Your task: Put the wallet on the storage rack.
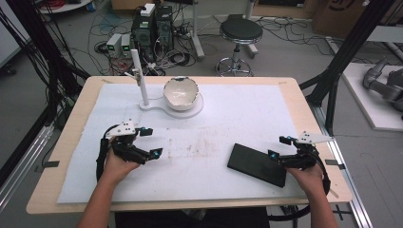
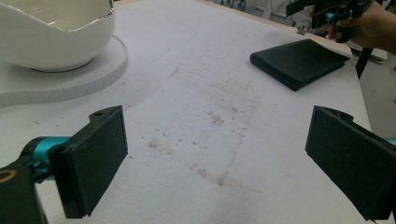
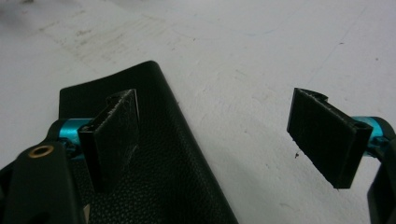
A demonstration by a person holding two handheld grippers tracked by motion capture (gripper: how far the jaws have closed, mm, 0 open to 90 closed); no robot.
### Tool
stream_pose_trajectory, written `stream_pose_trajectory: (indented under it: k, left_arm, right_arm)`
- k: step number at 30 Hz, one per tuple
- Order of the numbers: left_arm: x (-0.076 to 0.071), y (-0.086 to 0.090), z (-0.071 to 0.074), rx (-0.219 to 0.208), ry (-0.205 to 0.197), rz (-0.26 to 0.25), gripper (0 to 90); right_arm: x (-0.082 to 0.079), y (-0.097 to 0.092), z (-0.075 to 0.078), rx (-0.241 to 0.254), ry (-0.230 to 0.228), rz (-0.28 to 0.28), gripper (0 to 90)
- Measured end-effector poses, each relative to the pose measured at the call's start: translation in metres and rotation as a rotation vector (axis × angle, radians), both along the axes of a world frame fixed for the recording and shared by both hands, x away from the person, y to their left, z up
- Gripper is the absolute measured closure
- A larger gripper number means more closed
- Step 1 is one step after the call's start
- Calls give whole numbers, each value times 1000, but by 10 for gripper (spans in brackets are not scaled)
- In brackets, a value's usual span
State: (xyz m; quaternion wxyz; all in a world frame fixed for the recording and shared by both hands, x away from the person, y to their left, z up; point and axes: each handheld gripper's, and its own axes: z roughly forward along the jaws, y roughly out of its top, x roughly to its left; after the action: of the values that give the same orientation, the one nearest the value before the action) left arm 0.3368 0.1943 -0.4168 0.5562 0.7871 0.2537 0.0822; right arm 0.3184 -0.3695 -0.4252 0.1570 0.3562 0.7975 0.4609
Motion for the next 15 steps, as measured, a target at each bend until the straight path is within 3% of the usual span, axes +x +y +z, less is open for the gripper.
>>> stream_pose_trajectory:
  k: [5,15]
  left_arm:
    - [-2,-4,1,23,-14,-4,56]
    - [-1,-4,1,27,-11,-2,56]
  right_arm:
    - [0,2,-2,-16,20,33,179]
    - [4,-3,-17,-59,128,87,178]
